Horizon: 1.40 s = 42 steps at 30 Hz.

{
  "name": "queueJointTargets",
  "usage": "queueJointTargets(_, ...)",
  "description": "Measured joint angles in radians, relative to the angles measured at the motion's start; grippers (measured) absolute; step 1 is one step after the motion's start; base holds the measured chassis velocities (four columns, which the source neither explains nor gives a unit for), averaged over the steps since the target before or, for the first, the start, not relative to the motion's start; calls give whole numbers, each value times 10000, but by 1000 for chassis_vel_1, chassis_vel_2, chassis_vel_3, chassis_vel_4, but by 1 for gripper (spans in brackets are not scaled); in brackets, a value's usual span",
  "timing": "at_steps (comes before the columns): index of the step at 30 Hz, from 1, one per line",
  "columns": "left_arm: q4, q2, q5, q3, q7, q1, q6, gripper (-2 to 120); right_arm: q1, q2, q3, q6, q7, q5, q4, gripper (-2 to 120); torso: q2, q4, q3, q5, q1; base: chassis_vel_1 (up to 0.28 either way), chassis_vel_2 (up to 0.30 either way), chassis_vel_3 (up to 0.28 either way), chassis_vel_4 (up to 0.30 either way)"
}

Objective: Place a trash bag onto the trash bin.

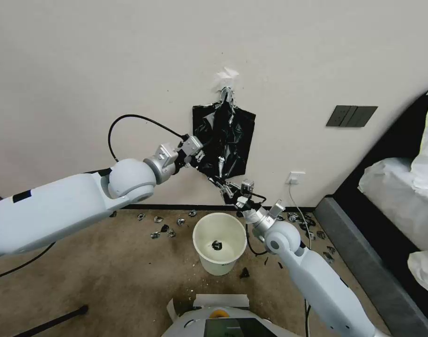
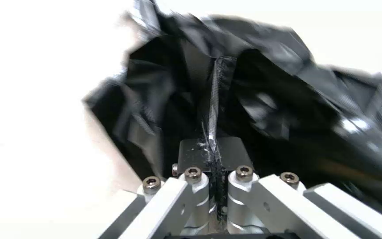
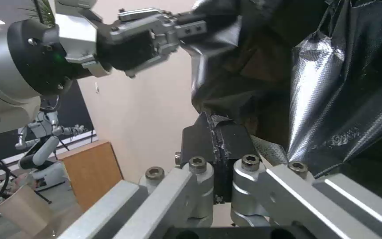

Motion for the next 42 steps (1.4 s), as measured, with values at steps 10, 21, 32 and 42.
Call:
queueJointTargets(10, -263, 131, -1035, -1731, -404, 1371, -940, 0, -1069, -700, 889, -997, 1169, -1203, 1384, 18, 0, -1, 0, 1, 0, 0, 0, 0, 0)
queueJointTargets(21, -454, 154, -1202, -2264, -368, 1972, -1276, 0, -1334, -2272, 1968, -2251, 2521, -1018, 3035, 58, 1, -4, -1, 2, 0, 0, 0, 0, 0)
queueJointTargets(32, -743, 382, -1202, -2957, -151, 2742, -1529, 0, 5841, -4216, -2147, -4612, 4928, 2061, 2557, 97, 1, 5, 1, -2, 0, 0, 0, 0, 0)
queueJointTargets(42, -996, 328, -1196, -3202, -105, 2878, -1612, 0, 9312, -3873, -4914, -5940, 6344, 2762, 1584, 100, 1, -3, 1, 1, 0, 0, 0, 0, 0)
